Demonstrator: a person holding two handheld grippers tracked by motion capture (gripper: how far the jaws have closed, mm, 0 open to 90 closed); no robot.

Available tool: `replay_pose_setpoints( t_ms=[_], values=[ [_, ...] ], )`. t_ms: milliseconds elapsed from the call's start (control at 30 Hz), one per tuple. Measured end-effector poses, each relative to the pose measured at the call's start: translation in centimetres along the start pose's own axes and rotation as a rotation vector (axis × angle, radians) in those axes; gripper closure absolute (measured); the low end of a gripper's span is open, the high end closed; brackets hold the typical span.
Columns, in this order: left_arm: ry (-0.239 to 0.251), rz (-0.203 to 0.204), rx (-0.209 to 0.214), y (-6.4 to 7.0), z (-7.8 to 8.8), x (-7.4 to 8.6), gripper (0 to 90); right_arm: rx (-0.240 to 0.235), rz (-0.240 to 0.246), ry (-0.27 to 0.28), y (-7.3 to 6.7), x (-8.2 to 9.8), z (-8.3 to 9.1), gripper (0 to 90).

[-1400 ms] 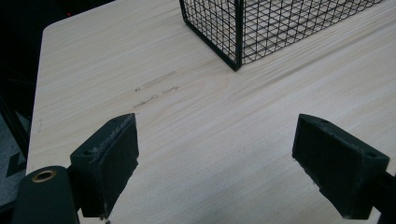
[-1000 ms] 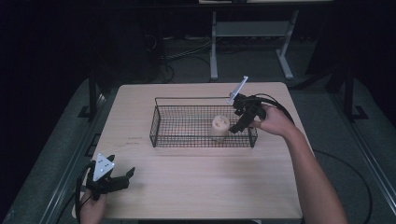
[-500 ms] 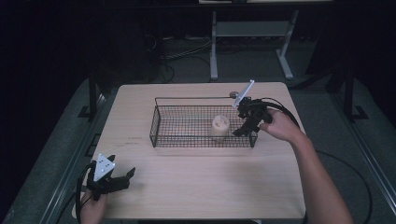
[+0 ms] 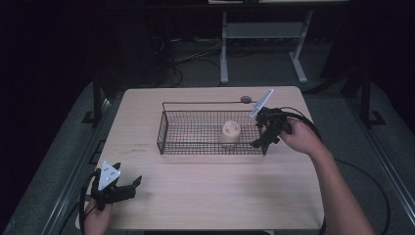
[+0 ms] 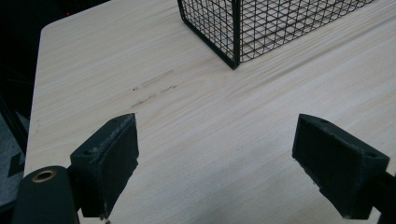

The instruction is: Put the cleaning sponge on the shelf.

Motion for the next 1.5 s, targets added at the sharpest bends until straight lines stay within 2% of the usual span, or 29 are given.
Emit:
replay_pose_setpoints(
  t_ms=[267, 467, 567, 667, 800, 1000, 1100, 1500],
  values=[
    [0.001, -0.001, 0.0, 0.0, 0.0, 0.0, 13.7, -0.004, 0.002, -0.006, -0.5, 1.3, -0.2, 16.6],
    [0.002, -0.001, -0.001, 0.1, 0.0, 0.0, 13.7, -0.009, 0.005, 0.012, -1.1, 2.2, -0.2, 16.6],
    [0.002, -0.004, 0.001, 0.1, 0.0, 0.0, 13.7, -0.014, 0.005, -0.006, -1.3, 2.6, -0.2, 16.0],
    [0.0, -0.003, 0.003, 0.2, -0.1, 0.0, 13.7, -0.016, 0.007, 0.019, -1.5, 2.9, 0.0, 16.0],
    [-0.001, -0.006, 0.004, 0.2, -0.1, 0.0, 13.7, -0.018, -0.001, 0.026, -1.8, 3.7, 0.1, 16.1],
    [-0.004, -0.008, 0.002, 0.2, -0.1, 0.1, 13.7, -0.024, -0.006, 0.019, -2.3, 4.9, -0.2, 16.1],
    [-0.003, -0.008, 0.001, 0.1, -0.1, 0.1, 13.7, -0.023, -0.004, -0.002, -2.5, 5.4, -0.4, 16.1],
    [-0.006, -0.007, 0.001, 0.1, -0.1, 0.1, 13.7, -0.028, -0.008, 0.005, -3.2, 7.2, -1.0, 16.2]
  ],
)
Point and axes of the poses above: each handheld gripper's, and its own axes: z roughly backward along the jaws, x roughly out of its underside, y roughly to its right, the point moved 2 cm from there along -z, roughly forward along the jaws, and after that the axes turned 9 degrees about -x, right-handed, at the moved point
